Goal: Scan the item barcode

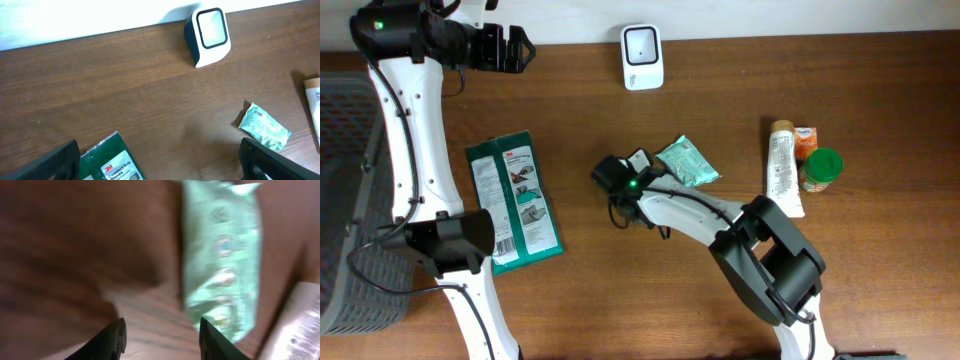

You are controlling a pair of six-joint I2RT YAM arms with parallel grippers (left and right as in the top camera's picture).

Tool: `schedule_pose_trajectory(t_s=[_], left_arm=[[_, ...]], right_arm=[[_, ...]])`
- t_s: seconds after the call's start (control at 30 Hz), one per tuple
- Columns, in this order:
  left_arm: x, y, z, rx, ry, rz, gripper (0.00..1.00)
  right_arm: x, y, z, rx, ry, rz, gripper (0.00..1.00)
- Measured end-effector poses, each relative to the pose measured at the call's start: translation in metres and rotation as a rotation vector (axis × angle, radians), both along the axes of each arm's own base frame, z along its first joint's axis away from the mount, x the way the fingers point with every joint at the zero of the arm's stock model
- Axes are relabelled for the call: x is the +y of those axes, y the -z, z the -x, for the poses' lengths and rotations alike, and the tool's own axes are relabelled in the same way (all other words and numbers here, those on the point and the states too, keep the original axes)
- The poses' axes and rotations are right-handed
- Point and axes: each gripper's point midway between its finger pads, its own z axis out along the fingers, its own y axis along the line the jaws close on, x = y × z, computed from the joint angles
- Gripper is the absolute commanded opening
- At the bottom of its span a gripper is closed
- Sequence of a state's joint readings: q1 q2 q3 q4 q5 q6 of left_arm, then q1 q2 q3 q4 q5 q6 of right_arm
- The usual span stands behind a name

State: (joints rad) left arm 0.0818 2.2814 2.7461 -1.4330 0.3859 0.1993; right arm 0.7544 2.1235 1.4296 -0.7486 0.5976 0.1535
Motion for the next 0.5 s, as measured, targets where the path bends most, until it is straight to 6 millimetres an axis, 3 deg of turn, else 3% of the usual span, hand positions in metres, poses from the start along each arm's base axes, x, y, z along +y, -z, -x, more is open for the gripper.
schedule_pose_trajectory(t_s=[0.13,0.27,0.37,0.5], left_arm=[[0.000,0.000,0.000,0.000,0.000,0.000,0.99],[0.000,0.000,0.000,0.000,0.000,0.000,0.99],[0.000,0.000,0.000,0.000,0.000,0.000,0.99],[0.000,0.000,0.000,0.000,0.000,0.000,0.99]], right_arm=[[0.016,-0.005,0.003,0.103,0.016,-0.146,0.33],[0.013,-0.049,-0.028,0.095,0.164,-0.406,0.13],[-0.009,-0.078,-0.058,0.040,0.308,-0.572,0.04],[-0.044,-0.077,-0.072,0.027,0.471,-0.646,0.04]])
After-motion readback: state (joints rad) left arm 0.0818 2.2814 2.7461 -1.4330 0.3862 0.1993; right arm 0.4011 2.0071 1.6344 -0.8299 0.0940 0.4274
